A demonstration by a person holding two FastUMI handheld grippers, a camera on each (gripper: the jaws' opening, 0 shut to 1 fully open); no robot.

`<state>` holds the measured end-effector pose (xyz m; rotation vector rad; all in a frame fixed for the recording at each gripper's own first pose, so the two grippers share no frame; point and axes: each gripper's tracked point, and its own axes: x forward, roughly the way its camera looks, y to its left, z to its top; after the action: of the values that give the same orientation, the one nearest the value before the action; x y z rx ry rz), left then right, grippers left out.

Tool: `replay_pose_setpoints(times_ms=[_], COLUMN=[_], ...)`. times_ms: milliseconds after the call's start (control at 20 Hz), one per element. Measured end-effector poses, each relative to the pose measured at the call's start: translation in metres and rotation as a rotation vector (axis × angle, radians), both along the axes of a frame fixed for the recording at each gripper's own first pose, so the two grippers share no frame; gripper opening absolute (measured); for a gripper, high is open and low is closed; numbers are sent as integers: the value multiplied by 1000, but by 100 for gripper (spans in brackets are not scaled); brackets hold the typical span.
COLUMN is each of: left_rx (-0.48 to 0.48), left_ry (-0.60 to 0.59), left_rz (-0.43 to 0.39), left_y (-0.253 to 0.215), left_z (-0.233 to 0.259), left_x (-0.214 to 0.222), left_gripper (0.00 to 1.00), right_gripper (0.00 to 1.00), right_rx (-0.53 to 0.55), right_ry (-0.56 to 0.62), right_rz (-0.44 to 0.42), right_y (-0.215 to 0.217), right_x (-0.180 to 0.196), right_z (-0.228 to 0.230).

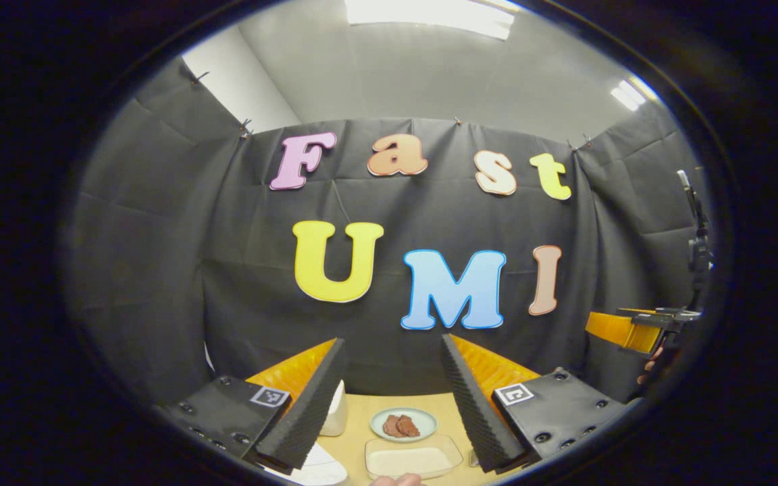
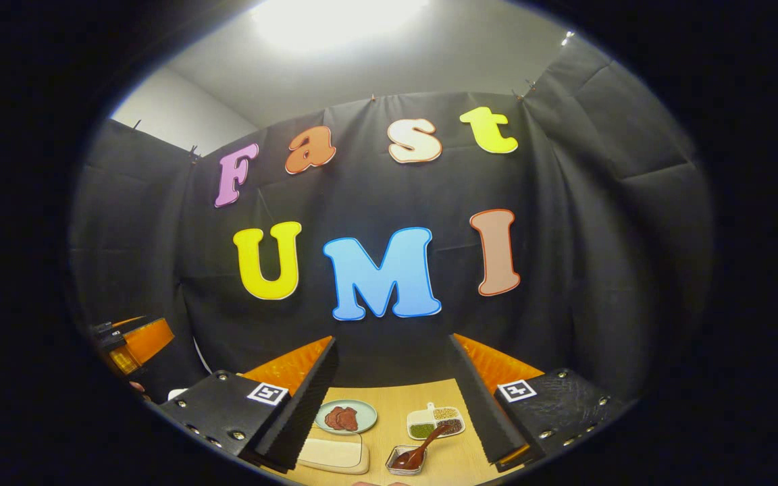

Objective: Close the left gripper, press the button to open the rice cooker; take a wooden spoon from the chopstick holder with the right hand, scoop a spoonful of rice and pour it into the rice cooker, then put the wooden spoon back into the chopstick holder.

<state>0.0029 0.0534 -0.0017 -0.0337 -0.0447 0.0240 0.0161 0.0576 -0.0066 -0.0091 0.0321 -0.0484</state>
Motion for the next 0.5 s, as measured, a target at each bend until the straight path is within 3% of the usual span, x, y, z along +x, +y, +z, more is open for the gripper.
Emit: replay_pose_setpoints(times_ms=[50, 150, 200, 250, 350, 500], left_rx=[-6, -3, 9, 17, 24, 30], left_ry=[13, 28, 22, 23, 29, 32], left_rz=[-5, -13, -5, 6, 11, 36], left_y=[1, 4, 10, 16, 24, 43], left_z=[-4, -11, -11, -12, -21, -29], left_x=[2, 1, 3, 2, -1, -9], left_gripper=[97, 98, 92, 98, 98, 97], right_gripper=[97, 97, 97, 97, 94, 97], right_rx=[-10, 4, 6, 1, 5, 7], right_ry=[0, -10, -13, -6, 3, 15], right_rz=[-9, -5, 0, -1, -2, -3], right_y=[-2, 4, 6, 7, 5, 6], right_x=[-1, -4, -4, -4, -5, -5], right_z=[0, 3, 2, -1, -5, -10])
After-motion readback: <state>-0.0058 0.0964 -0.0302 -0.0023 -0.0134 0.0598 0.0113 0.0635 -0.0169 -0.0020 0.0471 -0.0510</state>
